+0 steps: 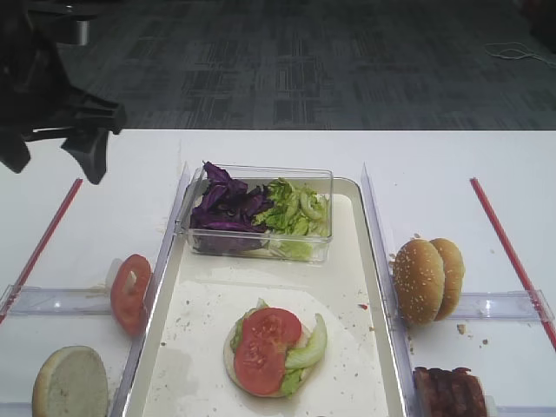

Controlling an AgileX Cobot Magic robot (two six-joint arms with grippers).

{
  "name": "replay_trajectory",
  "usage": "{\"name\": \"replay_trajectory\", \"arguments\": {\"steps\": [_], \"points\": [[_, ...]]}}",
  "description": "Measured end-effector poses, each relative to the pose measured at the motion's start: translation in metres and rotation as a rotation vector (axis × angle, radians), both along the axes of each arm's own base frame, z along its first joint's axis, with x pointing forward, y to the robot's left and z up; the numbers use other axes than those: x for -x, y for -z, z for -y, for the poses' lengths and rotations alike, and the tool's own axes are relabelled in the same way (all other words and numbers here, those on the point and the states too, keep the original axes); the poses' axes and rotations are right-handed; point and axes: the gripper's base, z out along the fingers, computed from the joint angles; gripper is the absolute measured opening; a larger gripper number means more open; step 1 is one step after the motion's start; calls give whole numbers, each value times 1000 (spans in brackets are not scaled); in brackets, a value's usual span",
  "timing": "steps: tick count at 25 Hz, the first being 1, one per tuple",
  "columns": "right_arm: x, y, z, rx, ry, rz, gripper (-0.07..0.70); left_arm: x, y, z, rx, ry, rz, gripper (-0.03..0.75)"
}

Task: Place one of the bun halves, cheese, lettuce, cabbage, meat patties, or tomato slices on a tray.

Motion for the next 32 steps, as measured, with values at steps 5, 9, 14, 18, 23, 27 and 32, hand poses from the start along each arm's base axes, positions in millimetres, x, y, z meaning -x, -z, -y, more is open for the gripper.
{"name": "replay_trajectory", "arguments": {"steps": [5, 9, 14, 18, 23, 27, 32], "points": [[0, 0, 0, 0, 0, 0, 432, -7, 0, -46, -15, -127, 1, 579], [0, 0, 0, 0, 0, 0, 433, -8, 0, -67, -21, -175, -1, 579], [0, 0, 0, 0, 0, 0, 433, -7, -1, -71, -30, -167, -1, 579], [0, 0, 0, 0, 0, 0, 432, 0, -12, -71, -26, -167, 34, 579], [0, 0, 0, 0, 0, 0, 433, 26, -27, -72, -21, -168, 78, 579], [0, 0, 0, 0, 0, 0, 433, 57, -19, -73, -21, -168, 50, 579], [0, 0, 0, 0, 0, 0, 433, 103, -5, -74, -22, -168, 20, 579]]}}
